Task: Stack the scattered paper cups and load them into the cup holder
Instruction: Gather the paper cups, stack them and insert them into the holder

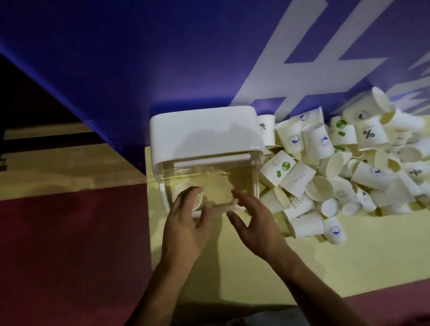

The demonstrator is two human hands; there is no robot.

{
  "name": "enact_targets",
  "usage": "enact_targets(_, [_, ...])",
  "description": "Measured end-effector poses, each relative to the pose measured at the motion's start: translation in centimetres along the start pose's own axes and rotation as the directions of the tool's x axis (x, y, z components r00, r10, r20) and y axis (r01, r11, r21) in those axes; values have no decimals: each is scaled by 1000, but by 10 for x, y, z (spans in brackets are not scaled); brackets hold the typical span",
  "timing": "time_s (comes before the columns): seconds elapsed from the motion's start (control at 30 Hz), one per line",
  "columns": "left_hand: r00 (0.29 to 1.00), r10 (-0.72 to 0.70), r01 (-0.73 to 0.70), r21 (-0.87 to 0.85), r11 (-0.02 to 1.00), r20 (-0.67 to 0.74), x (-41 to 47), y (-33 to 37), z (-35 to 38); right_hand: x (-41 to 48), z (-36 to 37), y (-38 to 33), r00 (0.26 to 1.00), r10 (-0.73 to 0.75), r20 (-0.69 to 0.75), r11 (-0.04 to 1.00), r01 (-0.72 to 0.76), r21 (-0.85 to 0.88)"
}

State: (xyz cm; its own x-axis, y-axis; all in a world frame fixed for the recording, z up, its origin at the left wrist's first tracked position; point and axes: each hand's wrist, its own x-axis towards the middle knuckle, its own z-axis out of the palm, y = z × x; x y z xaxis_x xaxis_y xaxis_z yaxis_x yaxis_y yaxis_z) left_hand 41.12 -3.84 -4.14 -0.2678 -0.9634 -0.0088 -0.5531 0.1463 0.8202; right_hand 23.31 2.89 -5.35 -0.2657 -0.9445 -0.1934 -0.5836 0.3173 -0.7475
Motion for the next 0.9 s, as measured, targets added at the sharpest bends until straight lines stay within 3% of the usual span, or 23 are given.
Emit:
enact_targets(0.13, [985,32,-25,-42,999,167,7,45,42,-27,-44,30,989,95,-116,994,-88,62])
enact_targets(0.33, [961,101,-105,4,994,257,16,105,108,-49,-112,74,938,235,-254,967,-198,161])
enact_targets(0.53, [953,162,-189,83,979,256,25,151,173,-57,-176,118,934,239,-264,961,-189,201])
enact_targets(0.7, [975,119,-141,106,984,188,46,175,214,-60,-220,157,934,258,-247,946,-191,263])
enact_targets(0.9, [990,94,-115,227,967,103,103,238,266,-37,-280,199,944,249,-217,954,-201,223])
